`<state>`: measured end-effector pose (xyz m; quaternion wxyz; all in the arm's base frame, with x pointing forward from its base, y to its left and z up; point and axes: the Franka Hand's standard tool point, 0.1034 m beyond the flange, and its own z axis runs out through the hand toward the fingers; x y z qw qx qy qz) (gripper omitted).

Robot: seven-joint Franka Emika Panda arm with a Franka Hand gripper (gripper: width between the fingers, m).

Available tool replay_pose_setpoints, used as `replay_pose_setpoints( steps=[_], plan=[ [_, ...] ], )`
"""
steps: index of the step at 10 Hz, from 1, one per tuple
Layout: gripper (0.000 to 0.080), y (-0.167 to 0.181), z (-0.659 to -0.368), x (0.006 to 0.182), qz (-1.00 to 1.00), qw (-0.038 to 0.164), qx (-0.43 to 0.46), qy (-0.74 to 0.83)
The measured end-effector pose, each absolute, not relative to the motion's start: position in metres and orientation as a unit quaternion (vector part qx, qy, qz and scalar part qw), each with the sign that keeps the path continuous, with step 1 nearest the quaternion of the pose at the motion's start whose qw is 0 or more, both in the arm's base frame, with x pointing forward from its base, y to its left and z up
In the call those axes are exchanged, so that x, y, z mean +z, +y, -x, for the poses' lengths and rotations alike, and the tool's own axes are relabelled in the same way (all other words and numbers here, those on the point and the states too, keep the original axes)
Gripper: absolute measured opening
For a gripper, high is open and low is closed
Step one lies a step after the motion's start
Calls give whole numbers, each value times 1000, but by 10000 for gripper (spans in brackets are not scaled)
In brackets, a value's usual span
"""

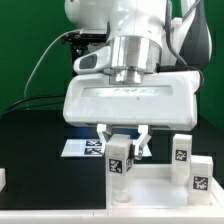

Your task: Assemble square table

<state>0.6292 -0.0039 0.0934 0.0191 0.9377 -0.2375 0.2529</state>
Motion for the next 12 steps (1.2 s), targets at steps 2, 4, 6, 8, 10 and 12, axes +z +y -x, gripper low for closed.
replay_pose_setpoints(
  steps=[2, 4, 6, 8, 10, 12],
  plan=[
    [284, 3, -628, 90, -939, 19, 252, -232],
    [284, 3, -627, 82, -938, 24, 256, -232],
    [284, 3, -627, 79, -937, 27, 262, -230],
    [284, 3, -626, 79, -933, 25, 265, -241],
    [284, 3, -626, 79, -933, 25, 265, -242],
    [522, 3, -626, 79, -933, 26, 265, -241]
  ],
)
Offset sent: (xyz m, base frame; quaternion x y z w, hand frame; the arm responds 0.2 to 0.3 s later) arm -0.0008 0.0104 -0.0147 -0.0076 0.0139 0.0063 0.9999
